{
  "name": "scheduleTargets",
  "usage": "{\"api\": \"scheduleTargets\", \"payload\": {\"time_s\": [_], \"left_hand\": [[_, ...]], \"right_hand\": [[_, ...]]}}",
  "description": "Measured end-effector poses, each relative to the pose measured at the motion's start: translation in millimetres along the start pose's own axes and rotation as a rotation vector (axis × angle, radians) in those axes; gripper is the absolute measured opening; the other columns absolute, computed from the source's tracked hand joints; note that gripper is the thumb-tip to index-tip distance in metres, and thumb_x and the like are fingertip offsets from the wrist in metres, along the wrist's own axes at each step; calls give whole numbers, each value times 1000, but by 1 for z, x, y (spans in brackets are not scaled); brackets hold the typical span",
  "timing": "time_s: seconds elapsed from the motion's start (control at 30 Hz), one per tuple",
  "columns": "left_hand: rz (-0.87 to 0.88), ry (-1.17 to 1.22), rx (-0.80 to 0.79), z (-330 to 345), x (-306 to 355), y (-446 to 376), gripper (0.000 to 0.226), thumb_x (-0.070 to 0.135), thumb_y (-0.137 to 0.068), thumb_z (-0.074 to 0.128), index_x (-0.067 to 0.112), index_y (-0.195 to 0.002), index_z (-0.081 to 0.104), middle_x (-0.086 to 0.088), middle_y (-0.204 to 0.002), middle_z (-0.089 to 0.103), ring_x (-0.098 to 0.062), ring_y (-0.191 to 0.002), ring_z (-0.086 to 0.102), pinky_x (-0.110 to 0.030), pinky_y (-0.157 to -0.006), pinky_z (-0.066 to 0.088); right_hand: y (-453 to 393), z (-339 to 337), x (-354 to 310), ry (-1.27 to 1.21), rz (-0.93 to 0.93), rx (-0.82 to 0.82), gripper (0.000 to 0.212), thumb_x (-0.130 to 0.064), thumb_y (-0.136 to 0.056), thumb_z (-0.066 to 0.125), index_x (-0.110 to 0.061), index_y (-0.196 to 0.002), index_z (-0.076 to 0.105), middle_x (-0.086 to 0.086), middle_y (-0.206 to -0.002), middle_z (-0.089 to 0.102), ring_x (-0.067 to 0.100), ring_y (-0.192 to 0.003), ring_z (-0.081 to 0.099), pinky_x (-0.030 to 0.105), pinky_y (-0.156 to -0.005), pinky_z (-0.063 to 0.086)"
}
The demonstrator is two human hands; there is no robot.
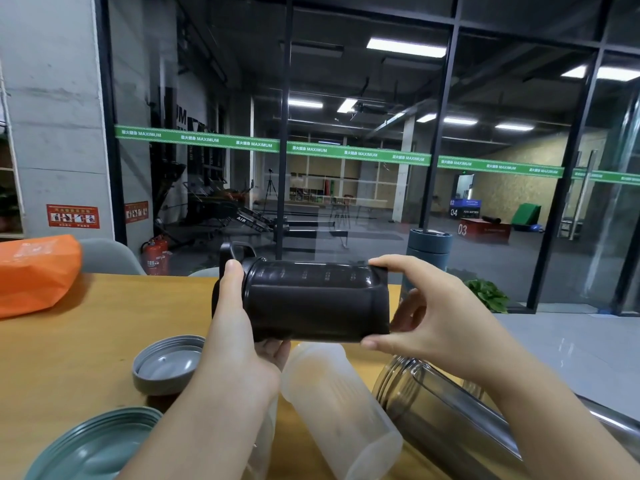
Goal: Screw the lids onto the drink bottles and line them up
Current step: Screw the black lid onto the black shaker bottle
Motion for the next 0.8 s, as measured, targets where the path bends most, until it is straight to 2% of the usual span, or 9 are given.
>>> {"api": "scheduleTargets", "payload": {"time_s": [0.1, 0.2, 0.27, 0.43, 0.5, 0.57, 0.6, 0.7, 0.8], "left_hand": [[-4, 8, -5, 0, -1, 0, 46, 54, -72, 71, 17, -93, 53, -15, -106, 60, -33, -95, 60, -42, -84, 52], [12, 13, -26, 2, -1, 1, 42, 51, -73, 72, 18, -88, 53, -11, -103, 62, -29, -92, 60, -41, -84, 51], [25, 0, -46, 5, -1, 2, 38, 51, -74, 71, 20, -89, 55, -9, -103, 64, -28, -92, 61, -41, -83, 52], [25, -10, -52, 5, 1, 4, 35, 48, -75, 71, 20, -89, 54, -10, -102, 64, -29, -91, 61, -39, -70, 51], [17, -16, -47, 4, 1, 4, 36, 48, -75, 71, 20, -90, 54, -11, -103, 64, -29, -91, 60, -39, -69, 52], [11, -17, -40, 4, 1, 6, 37, 48, -75, 71, 19, -90, 53, -11, -101, 63, -29, -90, 60, -39, -67, 52], [13, -15, -37, 4, 2, 6, 37, 48, -75, 71, 19, -90, 53, -11, -101, 63, -29, -89, 60, -38, -66, 52], [28, -8, -26, 4, 3, 6, 42, 48, -74, 72, 18, -97, 54, -10, -103, 63, -27, -89, 60, -37, -69, 52], [52, -11, -2, 3, 4, 6, 51, 49, -73, 72, 17, -107, 51, -10, -105, 61, -26, -91, 60, -36, -71, 50]], "right_hand": [[1, -4, 0, 82, -18, 29, 78, -75, -50, 65, -48, -121, 46, -42, -108, 46, -21, -97, 47, 0, -81, 34], [2, -7, 3, 114, 23, 47, 83, -79, -47, 59, -38, -120, 56, -39, -97, 50, -12, -90, 53, 8, -77, 38], [3, -6, 5, 135, 49, 34, 81, -81, -48, 54, -35, -115, 59, -37, -87, 50, -14, -82, 52, 8, -70, 37], [2, -1, 5, 191, 90, 0, 82, -85, -53, 37, -33, -114, 59, -27, -65, 45, -11, -64, 45, 11, -58, 29], [2, 1, 6, 154, 89, -3, 60, -84, -59, 34, -45, -97, 59, -22, -58, 50, -6, -61, 49, 13, -55, 28], [2, 2, 7, 105, 100, -11, 36, -81, -65, 32, -53, -71, 53, -30, -66, 56, -3, -65, 52, 16, -51, 26], [2, 3, 7, 87, 106, -11, 35, -80, -67, 31, -52, -65, 51, -33, -68, 54, -2, -65, 51, 17, -50, 26], [1, 4, 11, 49, 134, 10, 45, -80, -71, 32, -40, -59, 48, -26, -62, 52, 2, -56, 46, 21, -51, 24], [1, 8, 12, 35, 162, -15, 32, -76, -79, 33, -55, -62, 49, -29, -60, 52, -1, -55, 45, 21, -51, 23]]}}
Point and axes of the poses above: each hand's wrist, its own y-axis away from the middle knuckle, its own z-axis out of the palm, x = y × z, the point moved 8 cm from there along -y, towards the middle knuckle
